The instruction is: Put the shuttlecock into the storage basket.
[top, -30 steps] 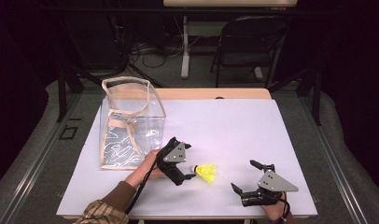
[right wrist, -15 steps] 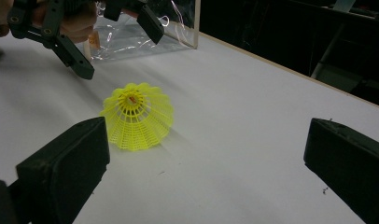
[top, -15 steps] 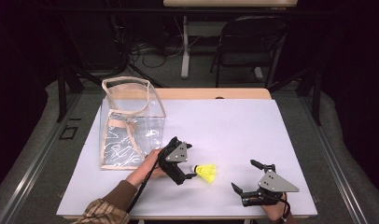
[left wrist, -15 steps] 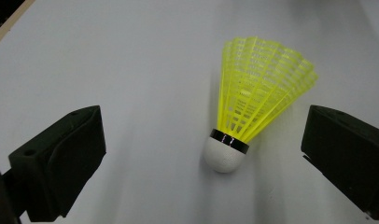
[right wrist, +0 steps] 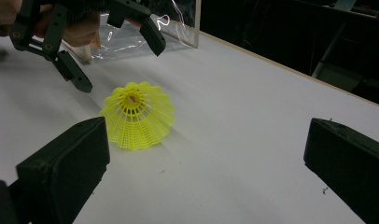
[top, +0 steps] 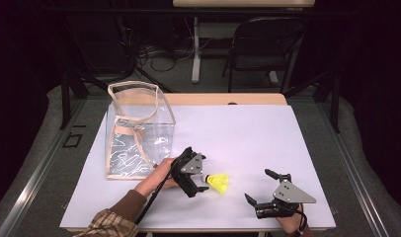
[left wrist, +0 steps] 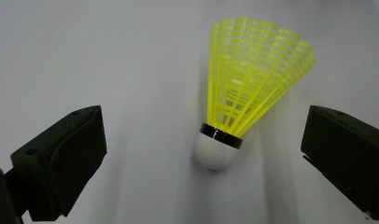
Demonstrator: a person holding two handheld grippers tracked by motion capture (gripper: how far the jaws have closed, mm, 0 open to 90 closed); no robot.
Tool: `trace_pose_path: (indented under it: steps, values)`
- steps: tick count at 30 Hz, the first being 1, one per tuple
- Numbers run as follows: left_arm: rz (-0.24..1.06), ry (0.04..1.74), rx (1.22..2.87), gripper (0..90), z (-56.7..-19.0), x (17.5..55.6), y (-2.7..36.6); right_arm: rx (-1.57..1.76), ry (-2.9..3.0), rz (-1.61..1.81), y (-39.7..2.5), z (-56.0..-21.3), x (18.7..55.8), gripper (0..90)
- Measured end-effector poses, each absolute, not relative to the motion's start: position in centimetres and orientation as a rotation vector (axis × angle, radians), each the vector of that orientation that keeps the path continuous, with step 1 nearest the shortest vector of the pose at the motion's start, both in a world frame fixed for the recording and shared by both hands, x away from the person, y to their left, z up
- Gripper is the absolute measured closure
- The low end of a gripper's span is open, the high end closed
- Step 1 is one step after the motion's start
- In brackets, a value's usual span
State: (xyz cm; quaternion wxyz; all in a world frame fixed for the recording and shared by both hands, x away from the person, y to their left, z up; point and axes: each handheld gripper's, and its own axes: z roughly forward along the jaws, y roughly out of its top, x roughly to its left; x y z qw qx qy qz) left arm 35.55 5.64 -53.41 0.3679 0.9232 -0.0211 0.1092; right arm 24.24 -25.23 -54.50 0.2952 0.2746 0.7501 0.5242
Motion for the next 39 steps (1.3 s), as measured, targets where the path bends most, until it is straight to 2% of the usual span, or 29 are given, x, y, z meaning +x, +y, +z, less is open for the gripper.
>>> trace_pose_path:
  steps: [6,23,39]
  values:
    - [0.273,-0.077,2.398,4.9,-53.7,35.6,5.3,0.730,1.997,1.395,-25.2,-54.5,24.2,0.0]
    - [0.238,-0.129,2.461,42.9,-54.2,35.9,5.0,0.733,1.993,1.392,-25.3,-54.5,24.2,0.0]
    - [0.191,-0.161,2.492,60.9,-54.7,36.3,5.1,0.737,2.001,1.385,-25.3,-54.6,24.3,0.0]
